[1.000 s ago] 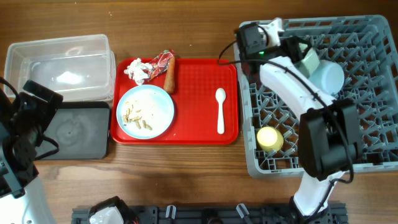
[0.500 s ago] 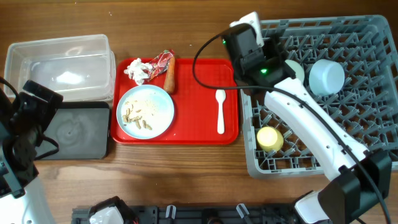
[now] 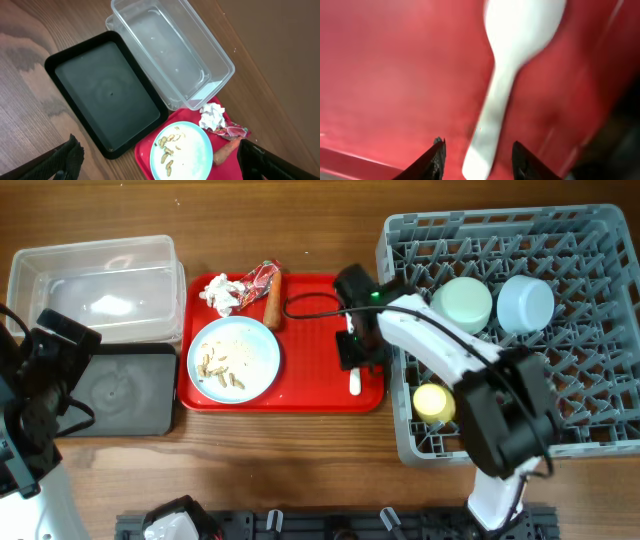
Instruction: Sort waste into correct bins and load items into the dishwasher rack
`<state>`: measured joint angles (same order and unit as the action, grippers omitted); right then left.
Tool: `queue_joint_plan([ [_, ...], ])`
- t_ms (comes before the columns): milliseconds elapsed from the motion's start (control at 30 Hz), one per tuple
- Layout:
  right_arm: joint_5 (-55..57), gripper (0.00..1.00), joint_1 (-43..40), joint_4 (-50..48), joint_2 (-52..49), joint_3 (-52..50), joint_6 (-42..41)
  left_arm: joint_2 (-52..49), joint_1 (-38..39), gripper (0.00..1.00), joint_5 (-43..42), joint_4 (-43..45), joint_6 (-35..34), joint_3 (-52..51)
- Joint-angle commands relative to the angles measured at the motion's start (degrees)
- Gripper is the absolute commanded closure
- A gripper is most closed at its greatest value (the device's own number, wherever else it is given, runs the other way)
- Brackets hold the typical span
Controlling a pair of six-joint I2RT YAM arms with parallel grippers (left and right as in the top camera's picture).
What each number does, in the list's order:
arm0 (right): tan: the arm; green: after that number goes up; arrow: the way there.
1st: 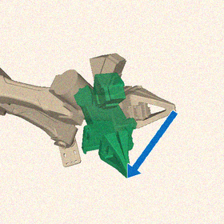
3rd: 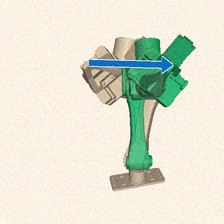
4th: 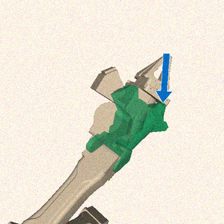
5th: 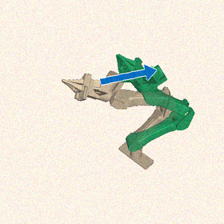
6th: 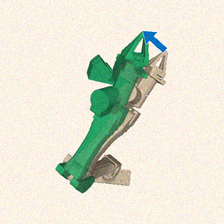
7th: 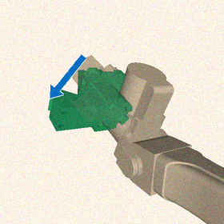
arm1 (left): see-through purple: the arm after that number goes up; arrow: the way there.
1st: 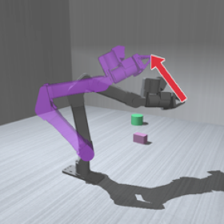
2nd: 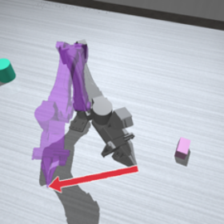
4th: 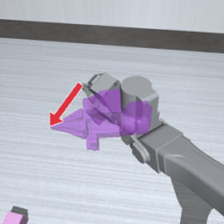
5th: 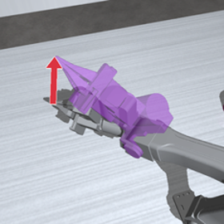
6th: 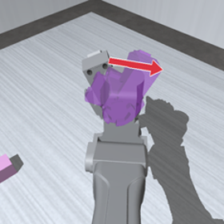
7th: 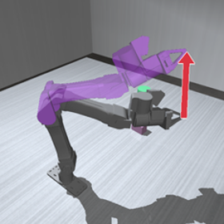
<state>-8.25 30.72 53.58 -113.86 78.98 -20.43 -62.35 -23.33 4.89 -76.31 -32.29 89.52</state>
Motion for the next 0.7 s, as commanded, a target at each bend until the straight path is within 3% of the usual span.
queue_joint_plan([
  [0, -3.5, 0.56, 0.5, 4.4, -3.1, -0.4, -5.7, -0.1, -0.3, 0.00, 1.0, 0.1, -0.5, 0.2],
  [33, -3.4, 0.56, 0.6, 4.7, -3.5, -0.6, -6.1, -0.1, -0.3, 0.00, 1.0, 0.1, -0.5, 0.2],
  [100, -3.5, 0.72, 1.1, 4.2, -3.6, -1.1, -6.8, -0.1, -0.3, 0.00, 1.0, 0.1, -0.5, 0.2],
  [167, -3.5, 0.74, 1.4, 4.1, -3.7, -1.1, -7.2, -0.1, -0.3, 0.00, 1.0, 0.2, -0.5, 0.2],
  [267, -3.7, 0.69, 2.2, 4.1, -3.7, -1.1, -8.2, -0.1, -0.3, 0.00, 1.0, 0.2, -0.5, 0.2],
  [333, -3.3, 0.83, 2.9, 4.0, -3.7, -1.1, -8.2, -0.1, -0.3, 0.00, 1.0, 0.2, -0.6, 0.2],
  [367, -2.7, 0.86, 3.1, 3.8, -3.7, -1.1, -8.3, -0.1, -0.3, 0.00, 1.0, 0.2, -0.5, 0.2],
  [667, 0.9, 0.93, 3.1, 3.1, -1.0, -1.0, -7.6, -0.1, -0.3, 0.00, 1.0, 0.2, -0.5, 0.2],
])
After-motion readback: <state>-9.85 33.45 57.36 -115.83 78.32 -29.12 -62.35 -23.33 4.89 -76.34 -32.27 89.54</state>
